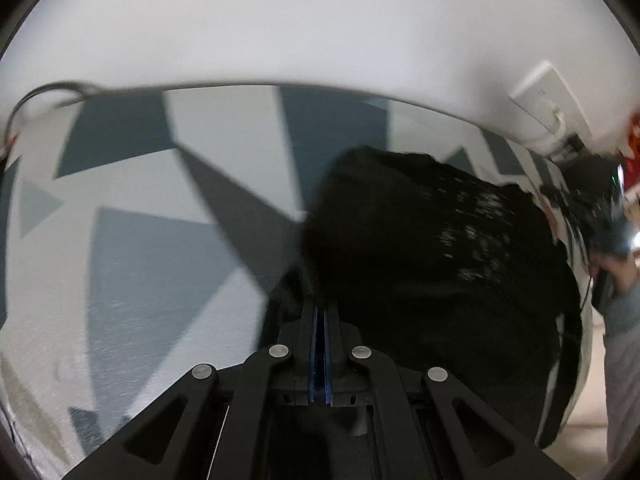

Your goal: Fold clothes

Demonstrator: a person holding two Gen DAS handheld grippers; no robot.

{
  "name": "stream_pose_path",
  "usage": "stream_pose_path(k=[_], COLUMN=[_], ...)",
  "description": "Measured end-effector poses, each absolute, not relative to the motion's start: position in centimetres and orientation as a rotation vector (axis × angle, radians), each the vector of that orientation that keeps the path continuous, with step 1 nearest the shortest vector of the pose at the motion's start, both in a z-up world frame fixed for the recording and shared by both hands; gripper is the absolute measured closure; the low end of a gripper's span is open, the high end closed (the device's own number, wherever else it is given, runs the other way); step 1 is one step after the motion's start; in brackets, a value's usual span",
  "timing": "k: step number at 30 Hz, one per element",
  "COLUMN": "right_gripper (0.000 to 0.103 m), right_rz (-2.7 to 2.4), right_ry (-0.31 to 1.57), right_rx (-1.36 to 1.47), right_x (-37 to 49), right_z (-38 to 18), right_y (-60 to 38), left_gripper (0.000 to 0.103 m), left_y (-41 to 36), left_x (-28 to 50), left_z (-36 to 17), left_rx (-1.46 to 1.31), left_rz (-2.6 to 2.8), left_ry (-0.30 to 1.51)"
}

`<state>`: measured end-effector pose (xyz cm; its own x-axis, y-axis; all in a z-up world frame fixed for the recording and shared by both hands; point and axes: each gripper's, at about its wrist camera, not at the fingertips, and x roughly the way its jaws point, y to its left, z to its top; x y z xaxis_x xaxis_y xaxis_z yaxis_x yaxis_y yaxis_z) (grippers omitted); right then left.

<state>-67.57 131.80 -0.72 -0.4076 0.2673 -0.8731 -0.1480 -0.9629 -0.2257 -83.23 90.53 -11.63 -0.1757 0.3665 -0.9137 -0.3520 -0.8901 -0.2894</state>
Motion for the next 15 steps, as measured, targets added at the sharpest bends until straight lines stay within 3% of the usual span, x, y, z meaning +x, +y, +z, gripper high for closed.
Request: stream_pose_path(k=[4,6,8,10,15], right_gripper=[0.100,0.094,0.074,0.065,0.065], right_rz=[2.561,2.683,2.818,2.955,3.060], right_ry=[0.074,0.069,0.061,0.088,0.060], right_rx=[-1.499,-1.515,-1.553,-1.619,-1.699], right_x=[-66.3,-66.3,-67.1,-68.7,-73.3], right_z=[2.1,3.3,4.0,4.3,2.8], right_y=[131.9,129.1,125.4,121.3,113.3], left_gripper=[0.082,0.081,0.080,0.080,0.080], left_y=[90.2,89.3,88.2,87.7,86.1], left_x=[-82.1,-81.5,-80.9,-80.5,-78.2], left_z=[-10.7,-10.7,-11.0,-11.7,-12.2], left_rx=[-1.599,-1.608,-1.632,-1.670,-1.710], left_rz=[2.085,2.079,2.071,2.060,2.049], left_ry=[-0.013,-0.011,-0.006,0.000,-0.005])
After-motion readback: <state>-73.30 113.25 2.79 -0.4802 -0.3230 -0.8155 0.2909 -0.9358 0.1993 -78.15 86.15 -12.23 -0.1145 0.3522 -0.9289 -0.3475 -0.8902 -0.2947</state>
